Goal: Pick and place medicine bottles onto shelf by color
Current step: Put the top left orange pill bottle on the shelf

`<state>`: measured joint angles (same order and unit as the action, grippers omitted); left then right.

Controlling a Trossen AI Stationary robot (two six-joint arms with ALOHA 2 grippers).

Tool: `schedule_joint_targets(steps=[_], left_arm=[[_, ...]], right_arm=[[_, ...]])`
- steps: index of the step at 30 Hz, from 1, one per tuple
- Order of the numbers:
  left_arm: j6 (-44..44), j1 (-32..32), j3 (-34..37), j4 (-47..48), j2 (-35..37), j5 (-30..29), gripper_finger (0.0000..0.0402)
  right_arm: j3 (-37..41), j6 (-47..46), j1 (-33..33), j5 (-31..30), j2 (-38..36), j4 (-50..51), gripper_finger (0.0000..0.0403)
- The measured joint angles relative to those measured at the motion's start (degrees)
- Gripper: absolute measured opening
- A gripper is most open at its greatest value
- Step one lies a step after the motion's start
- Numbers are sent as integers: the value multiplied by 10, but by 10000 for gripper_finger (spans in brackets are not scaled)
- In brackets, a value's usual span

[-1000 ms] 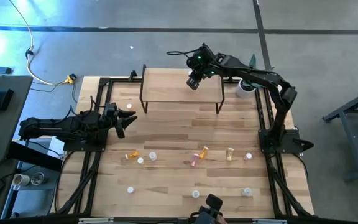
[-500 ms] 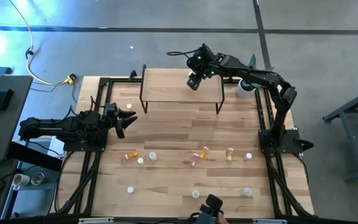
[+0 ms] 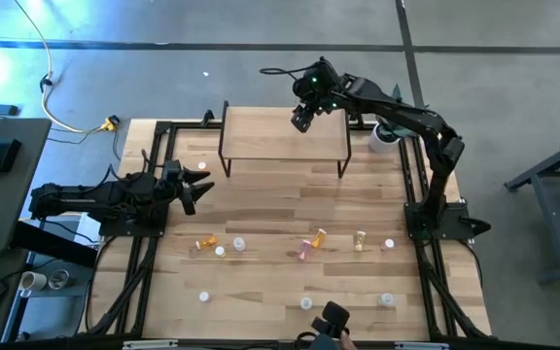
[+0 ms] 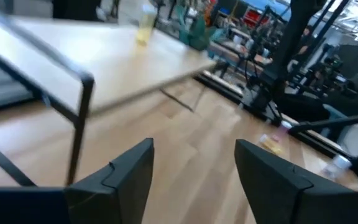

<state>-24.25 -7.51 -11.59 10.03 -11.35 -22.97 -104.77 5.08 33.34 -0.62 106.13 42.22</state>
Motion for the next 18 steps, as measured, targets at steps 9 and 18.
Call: schedule_joint_targets(steps=[9, 18], left_arm=[[88, 0, -122, 191, 0, -98, 215], [147, 0, -225, 257, -23, -189, 211]], right_arm=[[-51, 14, 0, 0, 0, 3, 197], [-100, 29, 0, 0, 0, 5, 197]])
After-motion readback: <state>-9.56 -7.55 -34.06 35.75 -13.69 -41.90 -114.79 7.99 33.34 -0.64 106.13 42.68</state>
